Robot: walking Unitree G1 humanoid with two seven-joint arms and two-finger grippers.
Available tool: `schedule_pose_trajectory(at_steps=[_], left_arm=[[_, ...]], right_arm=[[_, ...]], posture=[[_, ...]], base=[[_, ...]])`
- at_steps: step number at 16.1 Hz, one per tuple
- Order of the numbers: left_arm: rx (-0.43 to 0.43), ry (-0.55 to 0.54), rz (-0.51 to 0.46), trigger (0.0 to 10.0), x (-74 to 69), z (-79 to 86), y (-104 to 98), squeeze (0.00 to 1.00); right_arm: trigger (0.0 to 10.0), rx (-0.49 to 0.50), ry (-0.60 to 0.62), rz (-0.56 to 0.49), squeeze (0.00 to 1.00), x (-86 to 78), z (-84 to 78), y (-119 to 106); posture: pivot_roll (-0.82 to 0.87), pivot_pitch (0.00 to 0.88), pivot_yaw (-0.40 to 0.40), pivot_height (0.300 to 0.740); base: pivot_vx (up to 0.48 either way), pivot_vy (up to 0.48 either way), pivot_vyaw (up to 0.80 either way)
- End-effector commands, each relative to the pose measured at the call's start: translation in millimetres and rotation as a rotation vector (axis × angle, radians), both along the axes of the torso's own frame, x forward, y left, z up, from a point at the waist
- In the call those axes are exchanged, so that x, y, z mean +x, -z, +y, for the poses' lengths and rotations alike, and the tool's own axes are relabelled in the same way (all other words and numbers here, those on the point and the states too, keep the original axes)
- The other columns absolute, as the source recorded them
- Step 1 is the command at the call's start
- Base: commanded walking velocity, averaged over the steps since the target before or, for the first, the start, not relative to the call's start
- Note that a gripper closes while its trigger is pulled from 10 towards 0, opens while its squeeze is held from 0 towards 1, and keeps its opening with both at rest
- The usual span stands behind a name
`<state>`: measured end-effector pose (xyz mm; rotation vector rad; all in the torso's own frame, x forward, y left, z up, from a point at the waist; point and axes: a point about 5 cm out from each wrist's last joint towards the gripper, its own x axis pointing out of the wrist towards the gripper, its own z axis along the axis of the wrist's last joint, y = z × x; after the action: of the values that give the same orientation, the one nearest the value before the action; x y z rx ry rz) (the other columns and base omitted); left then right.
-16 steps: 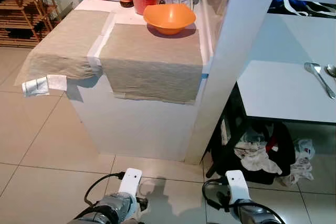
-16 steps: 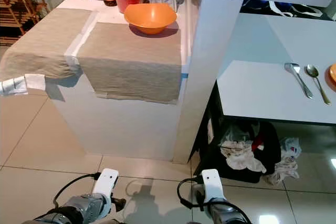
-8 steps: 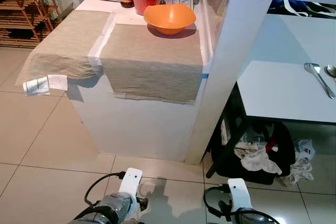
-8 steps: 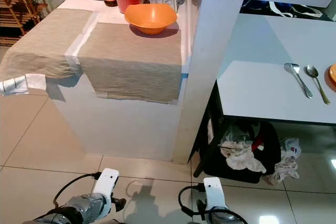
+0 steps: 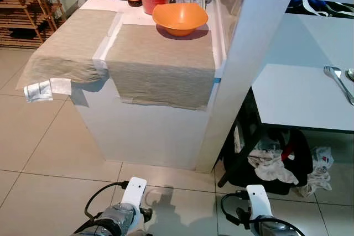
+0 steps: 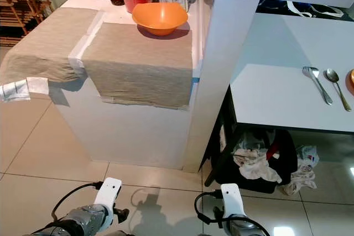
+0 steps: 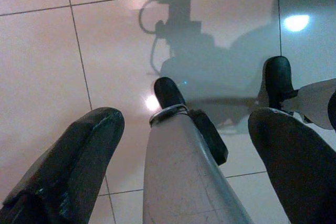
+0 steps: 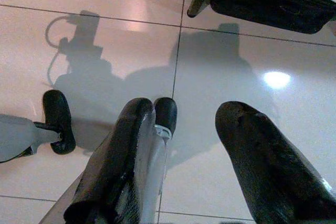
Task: Setting the table
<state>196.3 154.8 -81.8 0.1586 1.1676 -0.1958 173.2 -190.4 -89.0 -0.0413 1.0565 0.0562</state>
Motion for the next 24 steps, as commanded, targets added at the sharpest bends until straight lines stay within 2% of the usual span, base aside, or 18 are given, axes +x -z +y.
schedule_pose_trajectory(at_steps=[1,8,24], left_arm=[[0.005,0.009,0.001,10.0,-1.6,0.6,0.8,0.00],[0.003,0.016,-0.003,10.0,-1.8,0.2,1.0,0.00],[-0.014,0.027,-0.010,10.0,-0.2,-3.5,0.2,0.00]], right_arm=[[10.0,-0.007,0.002,-0.007,0.00,2.7,-4.2,-1.8],[10.0,0.004,0.002,-0.012,0.00,6.7,7.0,-1.9],[10.0,-0.009,-0.041,-0.002,0.00,0.7,3.7,0.1]], posture=[[-0.11,0.008,0.002,0.740],[-0.10,0.005,0.007,0.740],[-0.11,0.013,0.001,0.740]], base=[[0.000,0.000,0.00],[0.000,0.000,0.00],[0.000,0.000,0.00]])
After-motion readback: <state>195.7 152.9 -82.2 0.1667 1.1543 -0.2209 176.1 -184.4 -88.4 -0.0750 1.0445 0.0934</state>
